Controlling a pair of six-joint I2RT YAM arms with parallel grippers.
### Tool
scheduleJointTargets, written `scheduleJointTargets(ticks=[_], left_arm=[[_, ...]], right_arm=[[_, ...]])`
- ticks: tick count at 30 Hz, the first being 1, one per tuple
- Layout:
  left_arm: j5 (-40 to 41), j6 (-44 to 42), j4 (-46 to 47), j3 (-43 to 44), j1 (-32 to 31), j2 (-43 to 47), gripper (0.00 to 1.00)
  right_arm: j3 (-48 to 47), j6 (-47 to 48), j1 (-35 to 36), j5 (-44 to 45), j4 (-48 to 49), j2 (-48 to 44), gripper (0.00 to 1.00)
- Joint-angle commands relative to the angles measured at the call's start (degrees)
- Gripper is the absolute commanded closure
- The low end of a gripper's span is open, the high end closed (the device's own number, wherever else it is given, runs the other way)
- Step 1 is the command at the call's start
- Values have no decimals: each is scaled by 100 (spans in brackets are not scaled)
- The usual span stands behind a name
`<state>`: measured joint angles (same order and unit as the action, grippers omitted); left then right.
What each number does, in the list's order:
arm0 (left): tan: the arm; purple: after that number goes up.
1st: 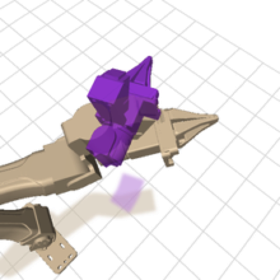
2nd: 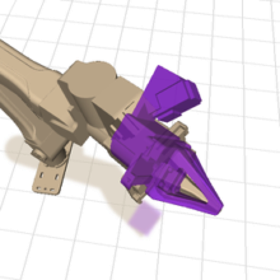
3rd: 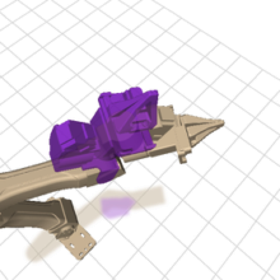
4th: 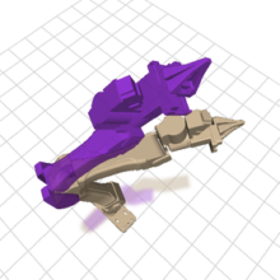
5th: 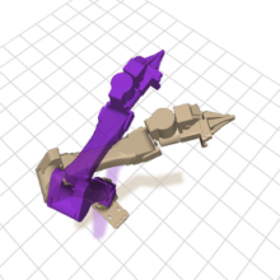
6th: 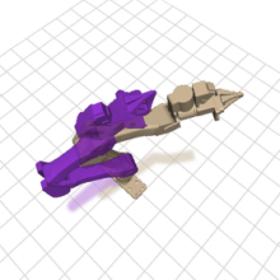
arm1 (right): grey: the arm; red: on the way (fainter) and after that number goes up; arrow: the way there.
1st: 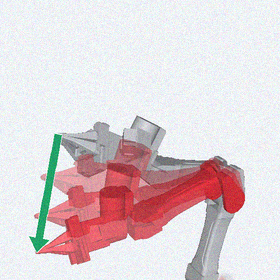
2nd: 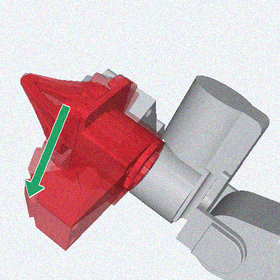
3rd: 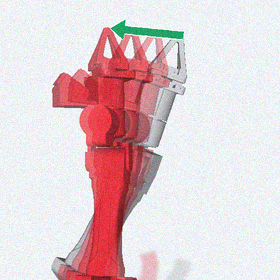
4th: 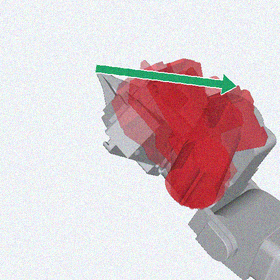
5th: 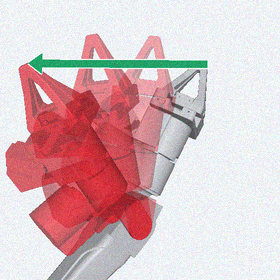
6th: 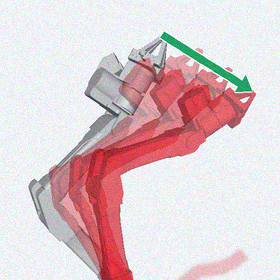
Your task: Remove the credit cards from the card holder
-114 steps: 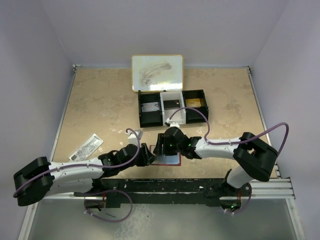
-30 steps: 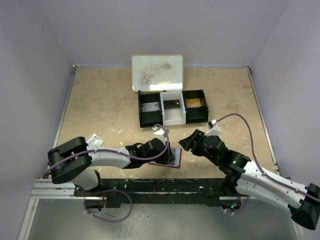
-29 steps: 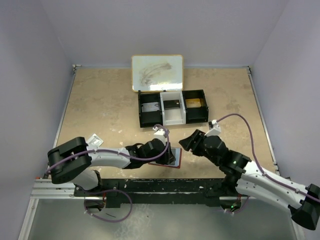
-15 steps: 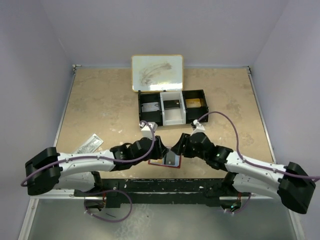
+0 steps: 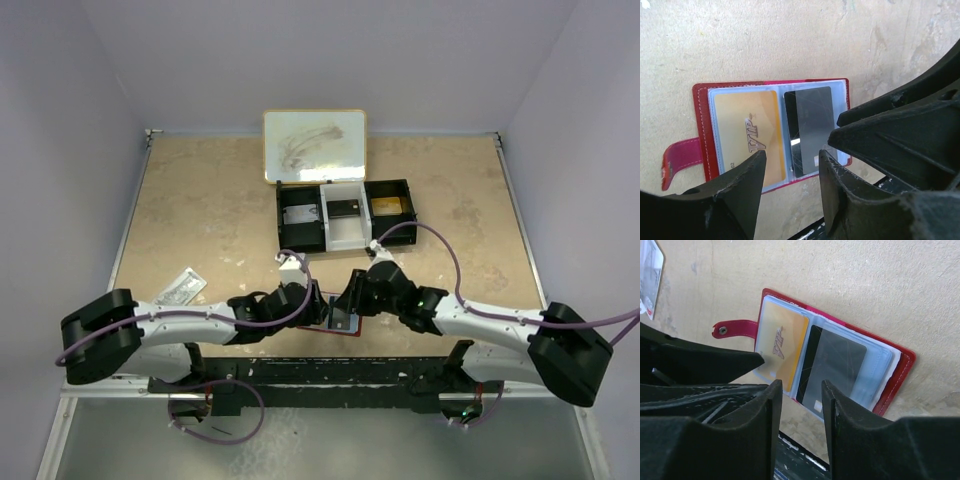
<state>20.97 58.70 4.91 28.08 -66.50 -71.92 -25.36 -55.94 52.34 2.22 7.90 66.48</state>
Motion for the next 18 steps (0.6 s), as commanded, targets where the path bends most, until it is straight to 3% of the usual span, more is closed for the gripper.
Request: scheduleJointTargets(ticks=[1, 7, 18], left_arm=[[-307, 143, 767, -3, 48, -348, 55], [-754, 247, 1669, -42, 93, -896, 56], [-321, 400, 1402, -140, 93, -1074, 57]], right_arm=[[63, -50, -13, 13, 201, 107, 62], [217, -288, -13, 231, 2, 292, 66], [456, -478, -18, 323, 72, 448, 68]])
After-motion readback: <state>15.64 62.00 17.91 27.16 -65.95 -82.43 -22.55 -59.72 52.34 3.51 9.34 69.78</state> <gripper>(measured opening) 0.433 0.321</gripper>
